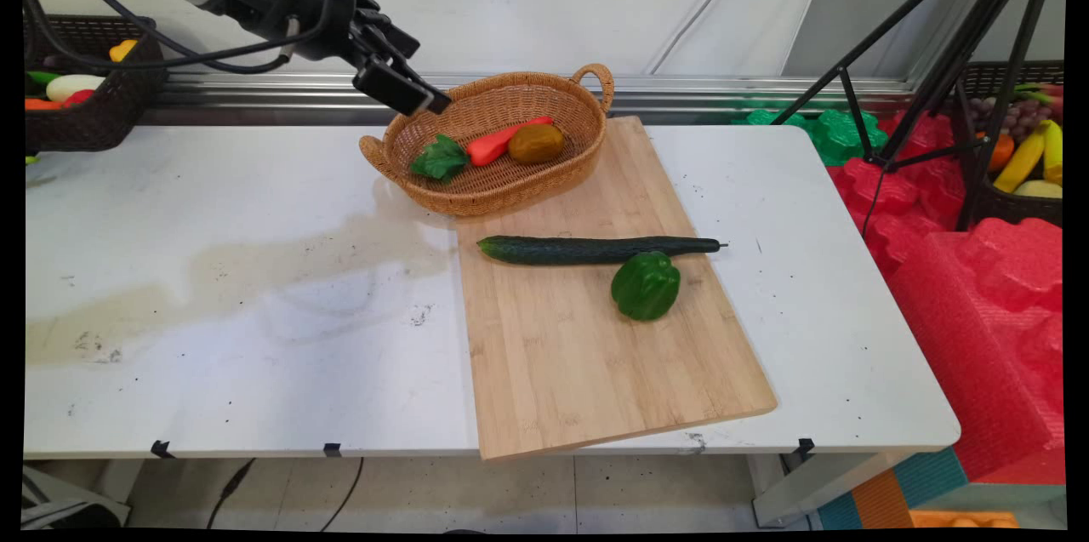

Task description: Pick up the potato from the vegetable basket

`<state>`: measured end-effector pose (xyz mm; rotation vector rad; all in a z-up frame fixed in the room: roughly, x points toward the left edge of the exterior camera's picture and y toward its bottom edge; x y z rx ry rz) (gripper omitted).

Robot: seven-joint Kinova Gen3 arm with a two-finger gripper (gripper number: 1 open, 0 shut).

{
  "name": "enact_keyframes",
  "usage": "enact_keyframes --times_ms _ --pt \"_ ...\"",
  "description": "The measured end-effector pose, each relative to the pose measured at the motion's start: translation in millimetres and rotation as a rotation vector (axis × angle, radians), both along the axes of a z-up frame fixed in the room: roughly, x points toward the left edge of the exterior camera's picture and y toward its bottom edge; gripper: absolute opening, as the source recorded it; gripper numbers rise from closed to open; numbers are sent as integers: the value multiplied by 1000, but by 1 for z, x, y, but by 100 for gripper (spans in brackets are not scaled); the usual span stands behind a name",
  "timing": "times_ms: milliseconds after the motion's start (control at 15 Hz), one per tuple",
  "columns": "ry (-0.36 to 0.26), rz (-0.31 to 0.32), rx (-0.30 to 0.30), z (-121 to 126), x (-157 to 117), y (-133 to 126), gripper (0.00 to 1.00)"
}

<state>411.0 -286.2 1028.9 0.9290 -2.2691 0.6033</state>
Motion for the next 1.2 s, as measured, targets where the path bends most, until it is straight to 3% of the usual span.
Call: enact_keyframes --times_ms 400,867,1200 --pt "-5 37 -26 6 7 -19 100" --pt "-41 121 -29 -6 1 -77 100" --pt "-71 176 8 -33 -7 -129 100"
